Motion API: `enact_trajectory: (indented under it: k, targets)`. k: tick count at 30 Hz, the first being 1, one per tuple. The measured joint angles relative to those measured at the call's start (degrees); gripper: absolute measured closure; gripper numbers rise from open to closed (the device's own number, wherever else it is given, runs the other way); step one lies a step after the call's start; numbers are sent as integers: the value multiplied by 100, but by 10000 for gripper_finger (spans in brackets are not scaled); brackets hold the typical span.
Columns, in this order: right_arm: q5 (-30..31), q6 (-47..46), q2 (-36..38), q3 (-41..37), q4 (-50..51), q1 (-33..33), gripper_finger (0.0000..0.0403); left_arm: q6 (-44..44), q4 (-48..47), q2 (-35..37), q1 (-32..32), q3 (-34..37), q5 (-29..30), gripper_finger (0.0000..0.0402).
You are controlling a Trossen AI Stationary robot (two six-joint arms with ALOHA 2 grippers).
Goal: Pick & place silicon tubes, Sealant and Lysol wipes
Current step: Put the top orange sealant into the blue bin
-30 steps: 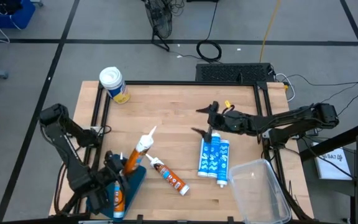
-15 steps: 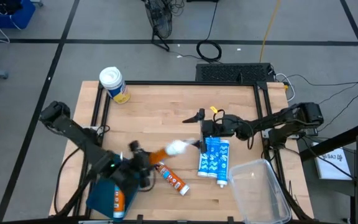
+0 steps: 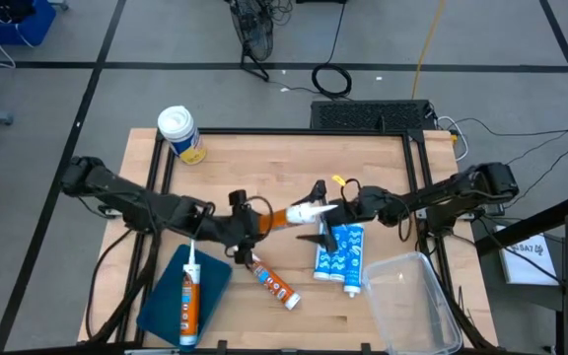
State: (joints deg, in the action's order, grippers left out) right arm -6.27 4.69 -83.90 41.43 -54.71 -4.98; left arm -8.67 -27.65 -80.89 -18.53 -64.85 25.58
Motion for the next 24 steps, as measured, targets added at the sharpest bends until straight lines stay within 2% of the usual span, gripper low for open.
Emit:
enact_trajectory:
  k: [9, 13, 19, 24]
  targets:
    - [16, 70, 6, -7, -272, 10, 39, -50, 105, -44, 201, 128, -305, 192]
    - [14, 55, 11, -4, -395, 5, 88, -111, 68, -45, 201, 193, -326, 192]
    - [36, -8, 17, 0, -364, 92, 191, -162, 55, -63, 201, 209, -387, 192]
    - [-3, -94, 22, 7, -211, 169, 194, -227, 38, -63, 201, 209, -396, 192]
